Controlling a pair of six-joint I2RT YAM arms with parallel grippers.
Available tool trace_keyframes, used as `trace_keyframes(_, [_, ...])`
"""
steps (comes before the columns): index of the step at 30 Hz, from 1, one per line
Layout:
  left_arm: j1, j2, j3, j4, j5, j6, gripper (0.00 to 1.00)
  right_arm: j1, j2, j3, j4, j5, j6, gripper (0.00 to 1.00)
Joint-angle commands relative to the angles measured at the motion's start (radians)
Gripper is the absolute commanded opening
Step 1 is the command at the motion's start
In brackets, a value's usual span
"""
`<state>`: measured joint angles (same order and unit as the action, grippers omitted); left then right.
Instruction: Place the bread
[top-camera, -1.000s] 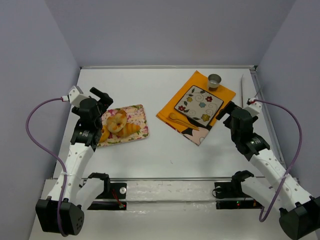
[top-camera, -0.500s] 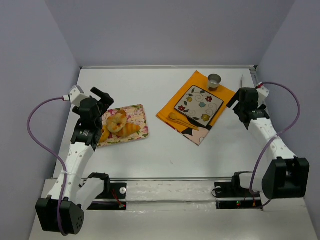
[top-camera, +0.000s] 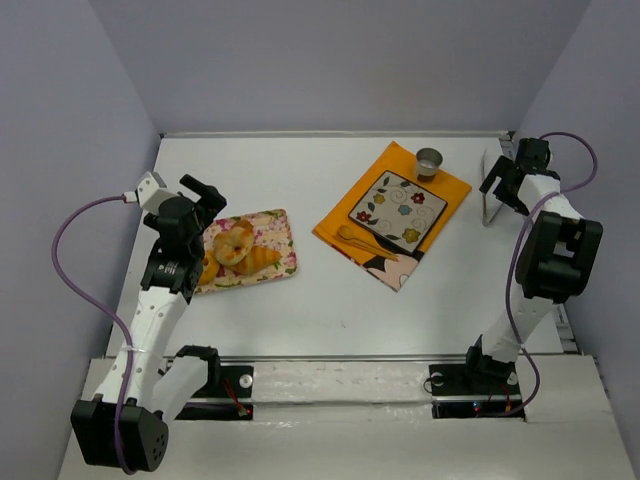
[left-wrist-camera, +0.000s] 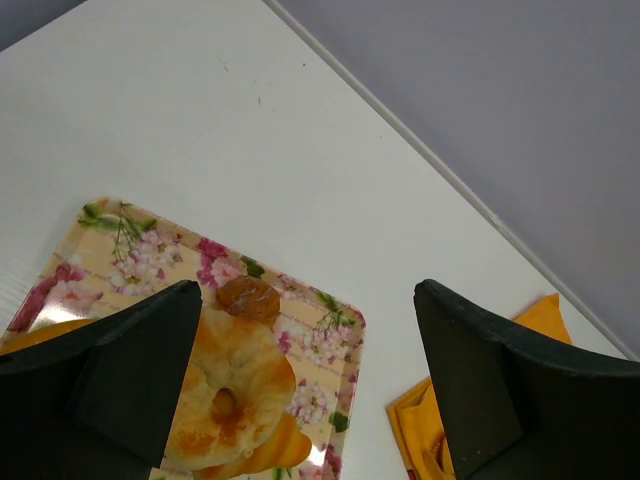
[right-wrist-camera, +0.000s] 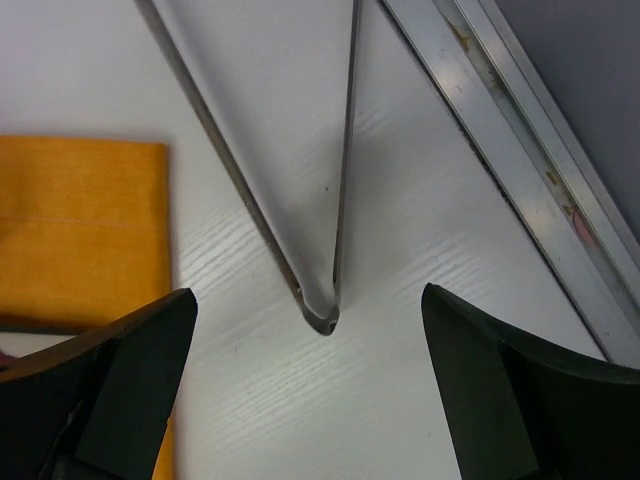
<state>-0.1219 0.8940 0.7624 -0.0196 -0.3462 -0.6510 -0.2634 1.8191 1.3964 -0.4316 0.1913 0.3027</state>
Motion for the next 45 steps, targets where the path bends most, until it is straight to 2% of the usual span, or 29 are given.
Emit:
trace_keyframes(1, [0.007,-0.046,-0.006,0.05,-0.056,0.01,0.99,-0.027,0.109,0.136,-0.078,-0.079,-0.106,1.0])
trace_keyframes(12, [0.008,-0.04,-0.005,0.06,-0.08,0.002,0.99,-0.037,0.304,0.325,-0.134,-0.099,-0.189,1.0])
trace_keyframes(32, [0.01,-0.036,-0.006,0.061,-0.112,-0.004,0.99,-0.037,0.667,0.73,-0.36,-0.079,-0.149,0.98])
trace_keyframes(33, [0.008,-0.04,-0.008,0.061,-0.112,-0.004,0.99,-0.037,0.666,0.73,-0.36,-0.078,-0.148,0.96])
trace_keyframes(34, [0.01,-0.046,-0.011,0.063,-0.116,-0.006,0.99,-0.037,0.664,0.731,-0.36,-0.079,-0.148,0.9])
trace_keyframes(36, [0.01,-0.047,-0.012,0.063,-0.117,-0.006,0.99,-0.037,0.663,0.727,-0.357,-0.076,-0.139,0.72])
trace_keyframes(37, [0.01,-0.047,-0.012,0.063,-0.117,-0.004,0.99,-0.037,0.658,0.722,-0.357,-0.075,-0.134,0.58])
trace_keyframes(40, [0.008,-0.046,-0.011,0.061,-0.117,-0.003,0.99,-0.037,0.634,0.693,-0.338,-0.072,-0.123,0.4])
trace_keyframes(42, [0.008,-0.046,-0.011,0.061,-0.117,-0.002,0.99,-0.037,0.615,0.675,-0.322,-0.082,-0.132,0.32])
trace_keyframes(45, [0.01,-0.046,-0.009,0.061,-0.111,-0.002,0.99,-0.037,0.556,0.629,-0.303,-0.101,-0.142,0.29])
